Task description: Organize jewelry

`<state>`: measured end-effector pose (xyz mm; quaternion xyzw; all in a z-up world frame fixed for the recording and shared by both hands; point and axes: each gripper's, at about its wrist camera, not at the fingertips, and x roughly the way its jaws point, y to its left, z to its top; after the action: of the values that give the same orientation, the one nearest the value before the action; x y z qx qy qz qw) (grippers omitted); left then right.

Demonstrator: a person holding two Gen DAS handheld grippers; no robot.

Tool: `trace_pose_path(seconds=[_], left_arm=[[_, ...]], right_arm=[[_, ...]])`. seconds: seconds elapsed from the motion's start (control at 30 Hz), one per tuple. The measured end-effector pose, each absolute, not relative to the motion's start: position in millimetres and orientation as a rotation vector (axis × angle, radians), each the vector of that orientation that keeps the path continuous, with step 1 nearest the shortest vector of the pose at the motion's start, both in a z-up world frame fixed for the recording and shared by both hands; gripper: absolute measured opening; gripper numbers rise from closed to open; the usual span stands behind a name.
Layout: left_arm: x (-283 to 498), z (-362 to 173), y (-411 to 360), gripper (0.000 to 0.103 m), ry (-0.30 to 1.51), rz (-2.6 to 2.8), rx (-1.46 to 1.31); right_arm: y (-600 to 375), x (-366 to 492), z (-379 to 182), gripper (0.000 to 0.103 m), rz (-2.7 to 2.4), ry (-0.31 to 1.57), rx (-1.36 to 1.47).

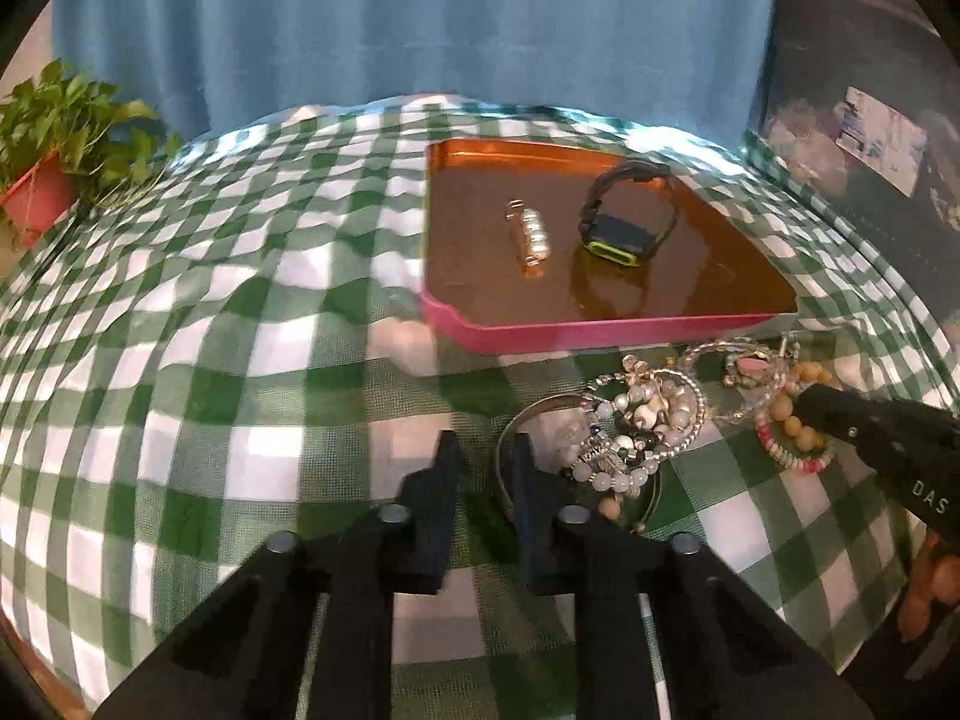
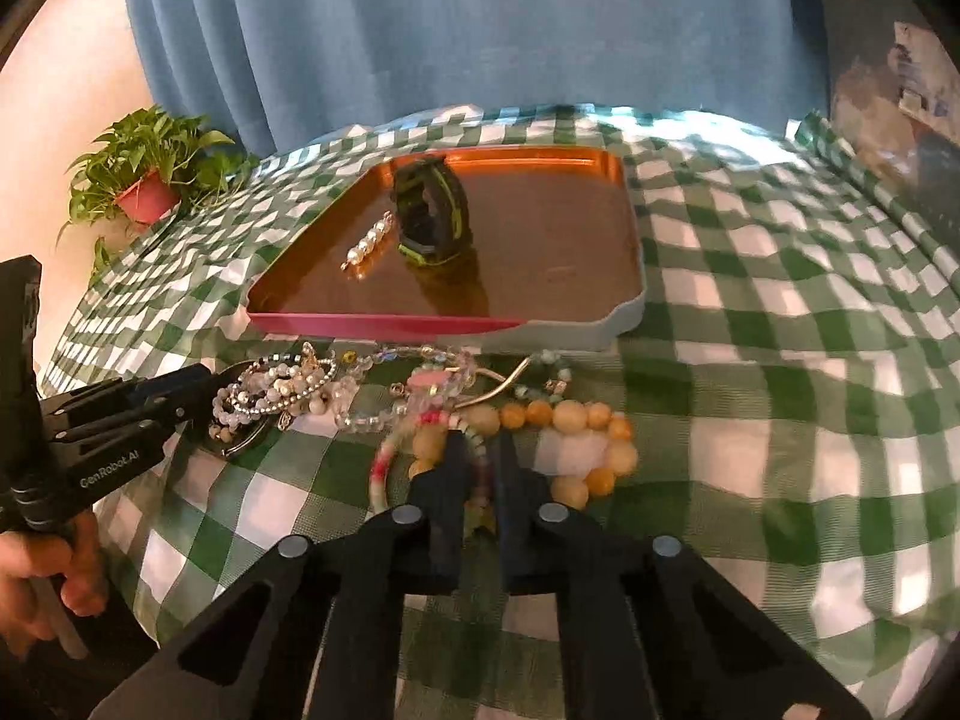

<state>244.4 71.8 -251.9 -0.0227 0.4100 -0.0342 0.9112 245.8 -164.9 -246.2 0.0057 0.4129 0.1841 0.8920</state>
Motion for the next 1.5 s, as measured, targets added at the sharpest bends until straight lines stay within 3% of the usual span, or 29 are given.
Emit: trace_pose_path(seconds=[0.27,0.5,0.57,0.63,0.7,0.8,0.97,1.03,1.17,1.3,1.37,1.5], left_arm=[[210.0,-202.8,79.6,0.004,0.755,-0.070,-0.096],[216.5,-222.4,50.6,0.009,0.861,-0.169,-0.023],[217.2,-226.9,40.0,0.020,0.865,-0.181,0.011],[218.0,-230.4,32.4,0.055,0.872,-0.176,0.032],[217.1,-229.8,26.9,0.064,0.846,-0.173,0.046],[220.7,-228.5,21.9,0.064,0.825,-0.190,0.054],[234.8,-243.4,14.4,0.059,0.843,-0.251,0.109],[238.5,-249.6,10.1,0.037,0.833,-0.222,0.177],[242.0,-247.5,12.1,0.012,0.826,-0.226,0.165],[237.7,-235.6,18.4,0.012,0.827,-0.235,0.067],[234.4,-229.4,22.1,0.012,0.835,-0.240,0.006],[234.5,-233.0,28.4,0.014,0.907,-0.240,-0.054]], right_arm=[[-175.3,226.9,-219.6,0.006,0.450,0.732,0.078],[-177.3,205.4,-208.0,0.006,0.497,0.692,0.069],[-177.6,207.7,-215.6,0.006,0.503,0.733,0.063],[-175.9,212.6,-226.8,0.009,0.509,0.795,0.060],[-177.8,218.8,-242.0,0.011,0.502,0.868,0.084],[-188.2,223.1,-252.8,0.018,0.527,0.917,0.185],[-190.5,220.4,-253.5,0.018,0.548,0.915,0.191],[-187.4,220.1,-253.4,0.018,0.548,0.908,0.166],[-183.2,221.4,-253.6,0.022,0.554,0.896,0.147],[-183.1,226.2,-253.2,0.021,0.553,0.900,0.144],[-184.8,227.8,-253.2,0.008,0.541,0.904,0.148],[-190.7,227.9,-249.6,0.008,0.554,0.884,0.180]])
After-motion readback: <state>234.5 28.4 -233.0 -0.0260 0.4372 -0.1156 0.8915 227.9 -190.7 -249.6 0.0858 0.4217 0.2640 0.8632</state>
